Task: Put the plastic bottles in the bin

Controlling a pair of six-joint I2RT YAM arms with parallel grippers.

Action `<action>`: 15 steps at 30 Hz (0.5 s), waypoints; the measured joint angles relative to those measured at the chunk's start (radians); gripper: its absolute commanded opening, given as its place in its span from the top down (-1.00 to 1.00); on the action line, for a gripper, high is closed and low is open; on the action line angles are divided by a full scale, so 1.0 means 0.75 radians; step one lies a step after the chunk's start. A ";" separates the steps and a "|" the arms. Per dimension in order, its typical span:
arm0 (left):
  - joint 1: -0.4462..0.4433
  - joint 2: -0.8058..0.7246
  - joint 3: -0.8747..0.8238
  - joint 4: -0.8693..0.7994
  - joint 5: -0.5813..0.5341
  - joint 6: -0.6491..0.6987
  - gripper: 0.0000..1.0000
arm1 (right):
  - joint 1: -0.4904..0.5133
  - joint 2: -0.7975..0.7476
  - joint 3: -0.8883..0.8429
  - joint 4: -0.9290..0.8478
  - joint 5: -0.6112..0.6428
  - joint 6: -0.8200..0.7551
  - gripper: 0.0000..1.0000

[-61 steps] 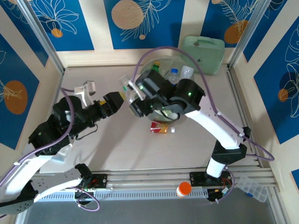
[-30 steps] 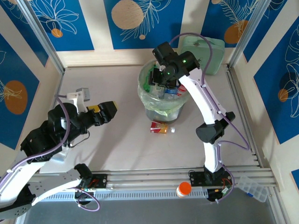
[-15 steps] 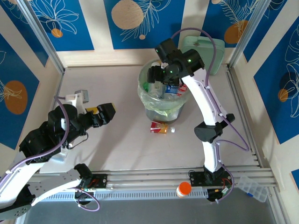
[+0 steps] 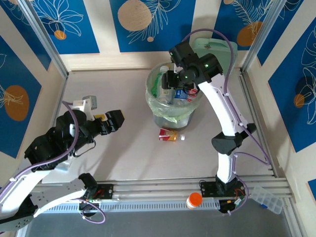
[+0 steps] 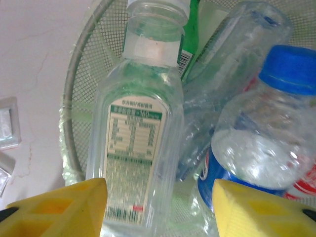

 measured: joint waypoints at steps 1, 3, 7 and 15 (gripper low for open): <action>0.000 -0.002 -0.007 -0.001 0.002 -0.004 -0.97 | 0.000 0.014 -0.008 0.007 -0.001 -0.005 -0.11; 0.000 -0.003 -0.022 0.000 0.012 -0.005 -0.96 | 0.001 0.034 -0.024 0.015 -0.004 -0.008 -0.08; 0.000 -0.002 -0.083 0.002 0.037 -0.019 -0.95 | 0.011 0.042 -0.028 0.046 0.007 -0.014 -0.07; -0.003 -0.015 -0.369 0.110 0.104 -0.213 -0.90 | 0.009 -0.008 0.043 0.021 0.056 -0.028 -0.31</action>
